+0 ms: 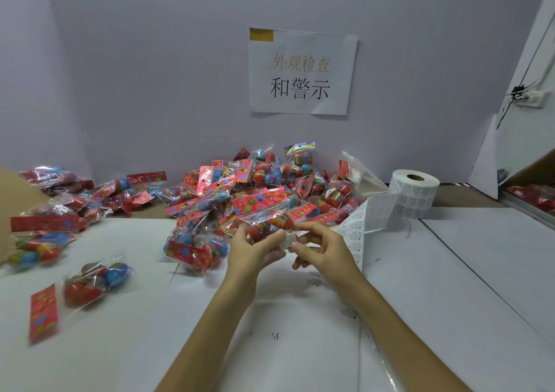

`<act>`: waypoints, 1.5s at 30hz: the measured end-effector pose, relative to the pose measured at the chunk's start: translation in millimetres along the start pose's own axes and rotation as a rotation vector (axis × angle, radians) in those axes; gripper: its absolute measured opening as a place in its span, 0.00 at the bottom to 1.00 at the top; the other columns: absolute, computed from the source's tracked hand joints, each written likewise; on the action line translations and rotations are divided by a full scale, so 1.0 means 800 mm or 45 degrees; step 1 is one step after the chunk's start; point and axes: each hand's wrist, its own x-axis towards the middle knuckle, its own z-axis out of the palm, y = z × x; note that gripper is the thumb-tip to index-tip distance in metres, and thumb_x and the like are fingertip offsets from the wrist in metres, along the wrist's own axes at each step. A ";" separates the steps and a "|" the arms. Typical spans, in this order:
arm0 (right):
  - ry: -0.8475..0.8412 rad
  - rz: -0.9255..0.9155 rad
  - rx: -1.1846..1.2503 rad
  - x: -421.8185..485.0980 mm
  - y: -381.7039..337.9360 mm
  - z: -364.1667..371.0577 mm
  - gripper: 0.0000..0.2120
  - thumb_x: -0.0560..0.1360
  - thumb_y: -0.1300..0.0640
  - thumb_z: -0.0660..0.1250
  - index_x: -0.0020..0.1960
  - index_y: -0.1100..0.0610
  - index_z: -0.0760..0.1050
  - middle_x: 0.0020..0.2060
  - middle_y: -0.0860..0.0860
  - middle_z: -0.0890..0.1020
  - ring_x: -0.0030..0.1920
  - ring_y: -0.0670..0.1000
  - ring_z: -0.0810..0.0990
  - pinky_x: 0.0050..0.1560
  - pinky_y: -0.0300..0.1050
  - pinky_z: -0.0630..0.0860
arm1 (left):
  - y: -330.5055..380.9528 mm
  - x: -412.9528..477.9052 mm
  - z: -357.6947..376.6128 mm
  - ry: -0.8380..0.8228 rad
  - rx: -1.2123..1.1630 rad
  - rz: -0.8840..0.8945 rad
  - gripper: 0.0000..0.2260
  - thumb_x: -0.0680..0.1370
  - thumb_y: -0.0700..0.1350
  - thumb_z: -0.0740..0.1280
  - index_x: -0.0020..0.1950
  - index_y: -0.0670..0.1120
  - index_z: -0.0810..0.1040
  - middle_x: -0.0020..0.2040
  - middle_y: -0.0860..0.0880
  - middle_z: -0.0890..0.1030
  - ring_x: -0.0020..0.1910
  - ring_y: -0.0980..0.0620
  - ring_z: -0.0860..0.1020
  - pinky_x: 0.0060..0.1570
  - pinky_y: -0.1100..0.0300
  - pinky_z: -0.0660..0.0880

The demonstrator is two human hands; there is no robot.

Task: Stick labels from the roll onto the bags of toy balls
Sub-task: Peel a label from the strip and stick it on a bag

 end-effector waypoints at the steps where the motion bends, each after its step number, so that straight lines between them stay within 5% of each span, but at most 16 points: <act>1: -0.005 0.002 0.002 0.000 0.000 0.000 0.14 0.77 0.63 0.72 0.60 0.50 0.78 0.40 0.49 0.85 0.36 0.57 0.86 0.42 0.48 0.83 | 0.001 0.000 0.000 -0.002 0.002 0.003 0.16 0.76 0.39 0.75 0.62 0.41 0.77 0.55 0.39 0.84 0.52 0.41 0.85 0.48 0.54 0.84; 7: 0.019 0.019 -0.033 -0.001 -0.002 0.001 0.11 0.76 0.54 0.75 0.57 0.51 0.79 0.40 0.52 0.85 0.35 0.55 0.85 0.40 0.48 0.82 | 0.002 -0.001 0.001 -0.019 0.106 0.017 0.17 0.76 0.41 0.76 0.62 0.44 0.78 0.53 0.43 0.86 0.48 0.45 0.87 0.44 0.55 0.84; 11: -0.020 -0.004 -0.091 -0.003 0.001 0.002 0.15 0.74 0.58 0.77 0.56 0.50 0.77 0.40 0.50 0.84 0.37 0.53 0.85 0.37 0.40 0.81 | 0.001 -0.001 0.001 0.009 0.113 0.015 0.16 0.75 0.39 0.76 0.61 0.43 0.78 0.52 0.42 0.86 0.47 0.44 0.86 0.41 0.57 0.84; 15: -0.026 -0.015 -0.148 -0.002 0.003 0.001 0.17 0.73 0.58 0.78 0.57 0.49 0.76 0.40 0.48 0.83 0.37 0.55 0.85 0.41 0.49 0.84 | -0.001 0.000 0.000 0.010 0.113 0.027 0.16 0.75 0.39 0.76 0.61 0.45 0.78 0.50 0.44 0.86 0.45 0.46 0.87 0.40 0.58 0.83; 19: -0.031 -0.050 -0.219 -0.006 0.006 0.001 0.16 0.71 0.47 0.78 0.54 0.44 0.76 0.41 0.46 0.82 0.37 0.55 0.84 0.40 0.55 0.84 | -0.002 -0.002 0.001 -0.011 0.192 0.070 0.12 0.74 0.40 0.77 0.56 0.46 0.80 0.44 0.48 0.87 0.43 0.48 0.87 0.38 0.61 0.82; 23: -0.030 -0.041 -0.183 -0.006 0.008 0.005 0.16 0.69 0.48 0.78 0.49 0.44 0.73 0.44 0.52 0.83 0.42 0.56 0.85 0.36 0.45 0.82 | -0.003 -0.003 0.007 -0.042 0.241 0.072 0.15 0.73 0.37 0.77 0.57 0.45 0.80 0.49 0.44 0.87 0.45 0.45 0.87 0.42 0.53 0.85; 26: -0.053 -0.045 -0.175 -0.006 0.008 0.005 0.15 0.71 0.52 0.78 0.51 0.45 0.74 0.45 0.50 0.84 0.43 0.55 0.85 0.38 0.42 0.81 | -0.002 -0.004 0.007 -0.026 0.224 0.050 0.15 0.73 0.37 0.77 0.58 0.46 0.80 0.49 0.44 0.86 0.46 0.45 0.86 0.40 0.56 0.84; 31: -0.072 -0.024 -0.138 -0.006 0.000 0.007 0.18 0.74 0.39 0.72 0.54 0.50 0.74 0.43 0.50 0.83 0.34 0.51 0.82 0.36 0.45 0.79 | 0.002 -0.003 0.002 -0.030 0.192 0.022 0.14 0.75 0.41 0.77 0.59 0.44 0.81 0.51 0.42 0.86 0.47 0.43 0.86 0.50 0.48 0.84; 36: -0.030 0.013 -0.018 -0.001 -0.001 0.005 0.09 0.82 0.54 0.66 0.55 0.61 0.74 0.36 0.55 0.80 0.31 0.55 0.79 0.39 0.57 0.77 | 0.002 -0.004 0.002 -0.034 0.135 0.003 0.16 0.75 0.42 0.77 0.61 0.42 0.81 0.54 0.40 0.85 0.50 0.42 0.86 0.44 0.55 0.83; 45: 0.032 0.066 0.066 0.000 -0.005 -0.001 0.06 0.83 0.58 0.64 0.50 0.60 0.74 0.32 0.50 0.78 0.32 0.52 0.77 0.35 0.47 0.78 | 0.004 -0.006 0.006 -0.182 0.154 -0.027 0.27 0.69 0.37 0.81 0.65 0.45 0.76 0.55 0.42 0.85 0.52 0.44 0.86 0.56 0.48 0.83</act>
